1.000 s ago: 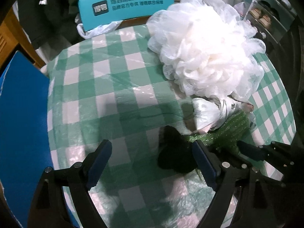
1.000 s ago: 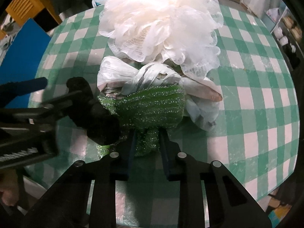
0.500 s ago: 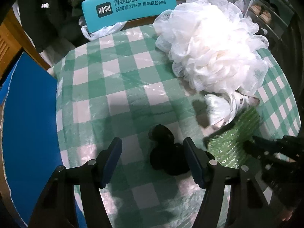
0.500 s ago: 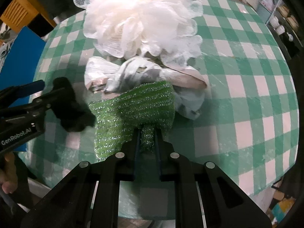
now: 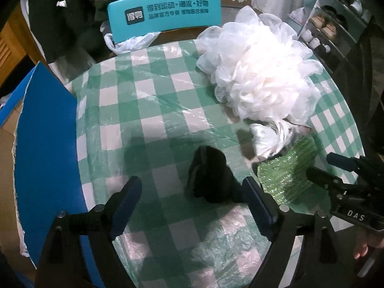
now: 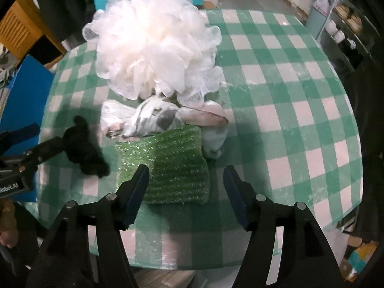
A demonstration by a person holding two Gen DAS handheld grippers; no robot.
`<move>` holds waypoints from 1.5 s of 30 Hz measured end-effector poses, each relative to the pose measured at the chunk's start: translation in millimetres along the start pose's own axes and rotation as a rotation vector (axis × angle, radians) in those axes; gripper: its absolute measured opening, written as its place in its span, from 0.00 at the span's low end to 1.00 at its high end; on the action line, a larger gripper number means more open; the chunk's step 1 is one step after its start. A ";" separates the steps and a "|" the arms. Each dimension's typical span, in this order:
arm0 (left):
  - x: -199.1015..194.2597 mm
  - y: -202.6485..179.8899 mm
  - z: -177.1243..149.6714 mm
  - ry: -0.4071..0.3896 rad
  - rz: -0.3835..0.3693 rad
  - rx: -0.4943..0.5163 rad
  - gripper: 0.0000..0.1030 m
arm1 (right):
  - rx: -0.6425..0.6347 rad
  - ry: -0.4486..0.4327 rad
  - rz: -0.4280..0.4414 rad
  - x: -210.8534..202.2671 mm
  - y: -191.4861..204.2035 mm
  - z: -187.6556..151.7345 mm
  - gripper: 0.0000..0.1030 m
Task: Organize soft objects
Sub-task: 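Grasp the black sock with the left gripper while the right gripper holds the green scrubber, then carry the black sock with the left gripper while the right gripper carries the scrubber to the box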
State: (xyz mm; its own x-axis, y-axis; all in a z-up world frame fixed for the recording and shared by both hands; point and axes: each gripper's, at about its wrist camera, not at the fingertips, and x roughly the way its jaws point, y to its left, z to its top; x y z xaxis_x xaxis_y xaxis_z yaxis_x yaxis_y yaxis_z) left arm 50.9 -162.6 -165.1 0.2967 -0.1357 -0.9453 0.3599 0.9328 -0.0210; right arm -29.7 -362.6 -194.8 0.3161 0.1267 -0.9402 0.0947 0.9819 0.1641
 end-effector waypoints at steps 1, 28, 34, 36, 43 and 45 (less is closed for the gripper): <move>0.4 -0.7 -0.6 0.003 0.000 0.000 0.84 | -0.004 -0.001 -0.004 -2.3 -2.1 -1.7 0.64; 46.6 -31.4 7.2 0.094 -0.020 0.048 0.86 | -0.082 0.067 -0.046 42.9 35.8 2.0 0.47; 54.5 -32.2 3.0 0.091 -0.033 0.049 0.72 | -0.077 0.068 -0.016 38.6 35.3 0.8 0.16; 54.4 -28.6 2.3 0.099 -0.053 0.032 0.60 | -0.073 0.069 -0.011 36.2 35.8 1.5 0.13; 38.7 -20.1 3.7 0.057 -0.052 0.016 0.39 | -0.055 0.026 0.008 14.2 34.0 7.7 0.12; 33.6 -19.7 3.4 0.052 -0.058 0.015 0.38 | -0.051 0.011 0.010 5.1 32.7 8.7 0.12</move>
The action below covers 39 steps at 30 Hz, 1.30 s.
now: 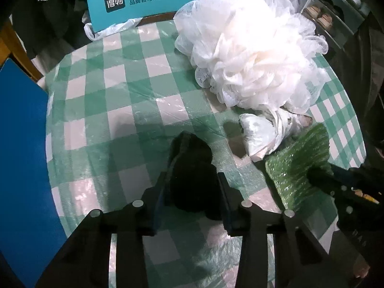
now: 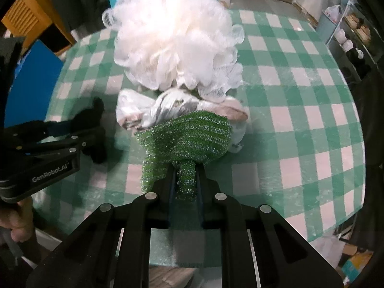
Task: Organize soft objects
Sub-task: 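Carry the black sock with the left gripper while the right gripper carries the scrubber to the box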
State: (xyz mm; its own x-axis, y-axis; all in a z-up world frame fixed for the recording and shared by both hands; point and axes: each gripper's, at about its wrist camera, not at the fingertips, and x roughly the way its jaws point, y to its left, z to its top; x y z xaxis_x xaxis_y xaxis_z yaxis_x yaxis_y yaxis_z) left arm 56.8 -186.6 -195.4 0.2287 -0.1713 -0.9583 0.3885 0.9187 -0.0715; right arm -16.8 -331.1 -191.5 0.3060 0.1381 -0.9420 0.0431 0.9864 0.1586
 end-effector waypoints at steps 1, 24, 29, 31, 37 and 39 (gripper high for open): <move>-4.3 0.2 -0.3 -0.011 0.000 0.001 0.38 | -0.001 -0.006 -0.001 -1.3 0.2 1.2 0.12; -78.9 15.1 -2.3 -0.181 0.074 0.015 0.37 | -0.052 -0.151 -0.009 -54.7 25.9 22.3 0.12; -92.0 22.3 -5.0 -0.208 0.084 0.006 0.37 | -0.069 -0.177 0.007 -67.2 37.1 28.3 0.12; -97.3 26.6 -5.9 -0.217 0.089 -0.002 0.37 | -0.076 -0.187 0.014 -71.5 42.5 30.5 0.12; -113.7 38.7 -8.9 -0.248 0.108 -0.023 0.37 | -0.108 -0.206 0.037 -81.2 61.5 36.3 0.12; -117.4 43.6 -9.7 -0.253 0.113 -0.032 0.36 | -0.117 -0.212 0.044 -83.7 67.4 38.7 0.12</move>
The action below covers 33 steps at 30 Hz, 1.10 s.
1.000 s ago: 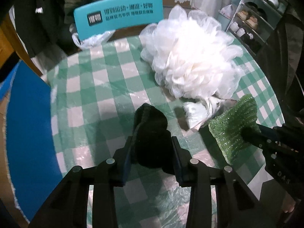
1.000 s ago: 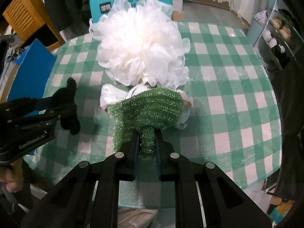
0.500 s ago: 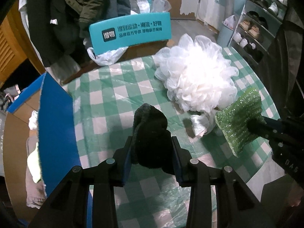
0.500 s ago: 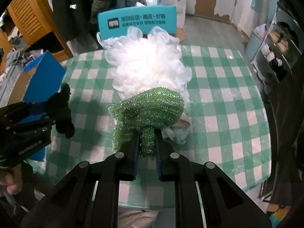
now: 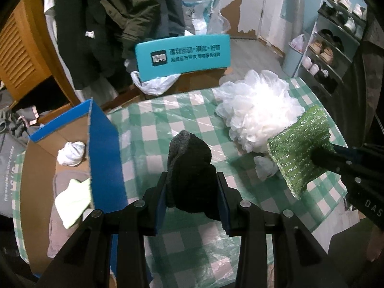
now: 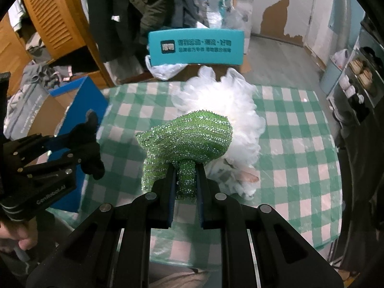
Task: Organize soft objects
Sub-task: 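Carry the black sock with the left gripper while the right gripper carries the scrubber to the box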
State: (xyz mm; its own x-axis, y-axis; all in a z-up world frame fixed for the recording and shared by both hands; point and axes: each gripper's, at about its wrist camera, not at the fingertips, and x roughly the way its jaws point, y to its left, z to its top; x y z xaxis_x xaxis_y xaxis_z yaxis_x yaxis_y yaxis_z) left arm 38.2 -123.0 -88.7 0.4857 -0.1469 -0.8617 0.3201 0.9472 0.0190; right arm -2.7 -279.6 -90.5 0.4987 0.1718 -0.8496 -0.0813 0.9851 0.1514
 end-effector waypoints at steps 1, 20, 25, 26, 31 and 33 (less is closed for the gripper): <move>-1.5 2.6 0.0 -0.001 0.005 -0.005 0.37 | -0.004 -0.002 0.004 -0.3 2.2 1.1 0.12; -34.0 54.9 -3.4 -0.065 0.074 -0.067 0.37 | -0.091 -0.032 0.070 -2.3 62.5 29.8 0.12; -38.2 73.8 -7.5 -0.067 0.085 -0.101 0.37 | -0.121 -0.037 0.088 -0.2 82.7 36.6 0.12; -40.2 78.0 -8.6 -0.070 0.087 -0.108 0.37 | -0.126 -0.039 0.091 -0.1 86.4 37.9 0.12; -47.7 94.5 -13.5 -0.083 0.097 -0.135 0.37 | -0.151 -0.046 0.109 0.8 105.1 45.7 0.12; -50.3 102.4 -15.5 -0.086 0.105 -0.149 0.37 | -0.162 -0.046 0.116 2.1 113.7 48.7 0.12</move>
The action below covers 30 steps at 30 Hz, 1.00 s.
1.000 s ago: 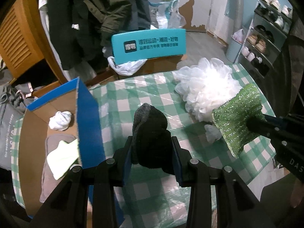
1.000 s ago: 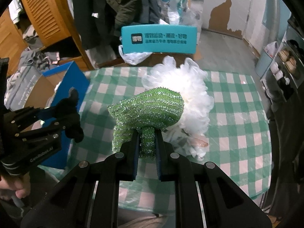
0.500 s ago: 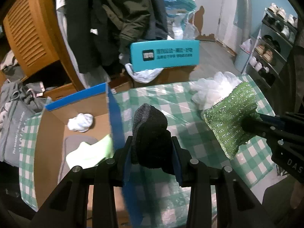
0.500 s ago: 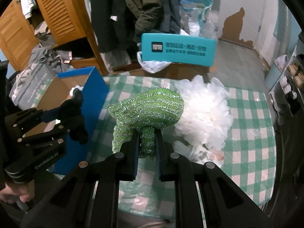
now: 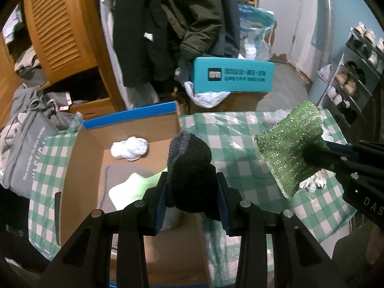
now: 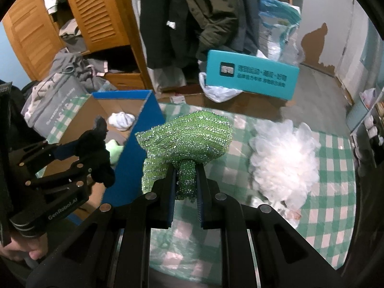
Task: Organize soft objects
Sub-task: 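Carry the black sock with the left gripper while the right gripper carries the scrubber to the box, then lower the black sock and green scrubber into the box and open both grippers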
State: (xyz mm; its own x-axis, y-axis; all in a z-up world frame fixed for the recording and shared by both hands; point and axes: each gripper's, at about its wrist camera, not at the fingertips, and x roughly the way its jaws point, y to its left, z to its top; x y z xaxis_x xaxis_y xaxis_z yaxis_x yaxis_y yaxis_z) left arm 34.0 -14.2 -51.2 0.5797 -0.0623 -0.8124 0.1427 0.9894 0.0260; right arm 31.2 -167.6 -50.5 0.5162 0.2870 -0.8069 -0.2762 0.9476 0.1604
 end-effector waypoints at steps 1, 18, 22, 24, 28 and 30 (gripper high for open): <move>-0.4 4.3 -0.1 0.001 0.003 -0.007 0.37 | -0.004 0.000 0.003 1.0 3.3 1.5 0.12; 0.4 73.4 -16.0 0.016 0.065 -0.118 0.37 | -0.104 0.021 0.075 30.2 75.2 29.4 0.12; 3.4 92.0 -21.3 0.028 0.083 -0.148 0.37 | -0.132 0.031 0.093 38.1 94.1 33.0 0.12; 5.7 100.8 -23.1 0.036 0.091 -0.163 0.37 | -0.151 0.042 0.103 43.9 104.4 34.0 0.12; 9.3 117.1 -29.1 0.053 0.105 -0.200 0.37 | -0.175 0.062 0.120 54.5 118.8 33.3 0.12; 11.5 123.2 -31.5 0.060 0.112 -0.211 0.37 | -0.185 0.076 0.126 61.2 125.0 33.3 0.12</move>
State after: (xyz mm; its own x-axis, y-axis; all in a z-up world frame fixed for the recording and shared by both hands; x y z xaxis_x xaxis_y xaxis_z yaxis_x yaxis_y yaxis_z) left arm 32.9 111.2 -75.7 0.5326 0.0515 -0.8448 -0.0942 0.9956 0.0013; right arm 55.2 -26.9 -60.9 0.4074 0.3833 -0.8289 -0.4820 0.8612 0.1613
